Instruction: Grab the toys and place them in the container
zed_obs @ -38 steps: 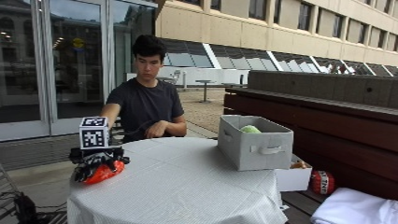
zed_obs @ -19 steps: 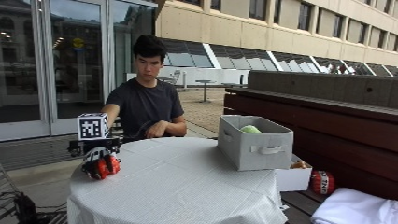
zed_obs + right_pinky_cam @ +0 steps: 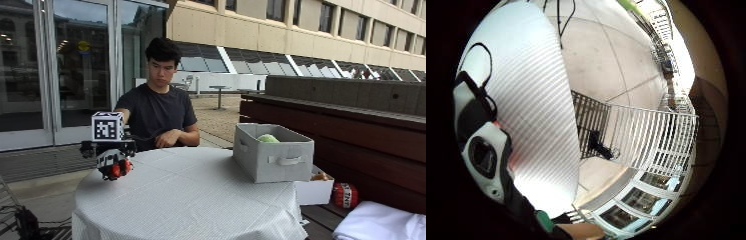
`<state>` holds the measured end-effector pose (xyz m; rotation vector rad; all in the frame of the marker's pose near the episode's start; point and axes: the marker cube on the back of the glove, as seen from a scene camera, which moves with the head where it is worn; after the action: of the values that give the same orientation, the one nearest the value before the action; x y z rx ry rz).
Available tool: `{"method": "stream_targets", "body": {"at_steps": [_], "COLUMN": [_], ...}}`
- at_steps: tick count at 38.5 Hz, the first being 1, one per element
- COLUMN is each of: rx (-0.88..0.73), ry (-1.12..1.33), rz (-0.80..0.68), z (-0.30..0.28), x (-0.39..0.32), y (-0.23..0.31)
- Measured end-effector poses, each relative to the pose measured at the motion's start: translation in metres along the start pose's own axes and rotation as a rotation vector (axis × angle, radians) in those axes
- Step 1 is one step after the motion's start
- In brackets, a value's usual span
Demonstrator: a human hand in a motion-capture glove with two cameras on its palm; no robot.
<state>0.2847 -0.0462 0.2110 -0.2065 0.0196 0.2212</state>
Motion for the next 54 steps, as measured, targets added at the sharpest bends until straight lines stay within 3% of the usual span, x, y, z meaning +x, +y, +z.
{"method": "stream_targets", "body": {"at_steps": [7, 13, 19, 28, 43, 54], "rx": [0.024, 0.212, 0.16, 0.236, 0.278, 0.337], "ry": [-0.034, -0.054, -0.08, -0.127, -0.183, -0.196], "rz": [-0.027, -0.149, -0.1, -0.155, -0.33, -0.456], "z": [-0.055, -0.117, -0.171, -0.233, -0.283, -0.288], "x": [-0.009, -0.031, -0.063, -0.15, -0.33, -0.444], "y": [0.003, -0.008, 0.011, 0.018, 0.051, 0.077]}}
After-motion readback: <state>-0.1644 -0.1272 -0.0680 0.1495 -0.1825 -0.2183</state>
